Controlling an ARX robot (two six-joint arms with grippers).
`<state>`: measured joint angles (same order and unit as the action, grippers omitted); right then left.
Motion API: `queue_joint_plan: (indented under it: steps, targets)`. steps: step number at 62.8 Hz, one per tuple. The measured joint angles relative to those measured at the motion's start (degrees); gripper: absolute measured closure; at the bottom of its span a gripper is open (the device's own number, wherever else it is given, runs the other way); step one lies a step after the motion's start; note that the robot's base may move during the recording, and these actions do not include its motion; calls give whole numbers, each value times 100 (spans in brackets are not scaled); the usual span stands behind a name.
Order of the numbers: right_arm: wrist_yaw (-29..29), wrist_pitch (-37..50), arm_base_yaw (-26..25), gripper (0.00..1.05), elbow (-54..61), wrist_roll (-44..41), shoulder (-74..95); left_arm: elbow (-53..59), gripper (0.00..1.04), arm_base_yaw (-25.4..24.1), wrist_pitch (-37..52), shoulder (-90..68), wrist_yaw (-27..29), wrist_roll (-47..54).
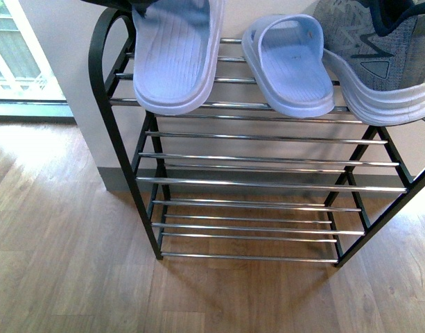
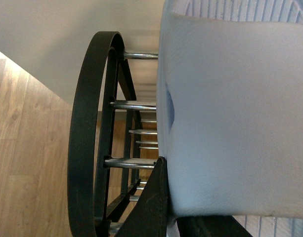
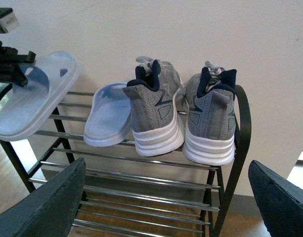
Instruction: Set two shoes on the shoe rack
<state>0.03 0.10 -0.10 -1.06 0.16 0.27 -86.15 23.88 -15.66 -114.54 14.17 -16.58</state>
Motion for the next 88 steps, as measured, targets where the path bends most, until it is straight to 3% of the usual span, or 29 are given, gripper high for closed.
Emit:
queue_joint_plan:
  steps: [20,31,35,53,66,77,88]
  targets:
    - [0,0,0,9,0,0,0,-791,103,-28,-428,-817,190,74]
    - [0,0,0,9,0,0,0,-863,75,-26,-413,-898,184,195]
    - [0,0,0,9,0,0,0,-761,61,-9,-238,-817,219,195]
    - [0,0,0,9,0,0,0,881,8,350,802,828,763,127]
    - [0,0,0,9,0,0,0,2577,9,645,1346,2610,1569,13]
    - [0,0,0,9,0,0,0,4100,9,732,1117,4793,2374,-63]
    - [0,0,0,9,0,0,0,5093,9,636,848,6581,2804,-258]
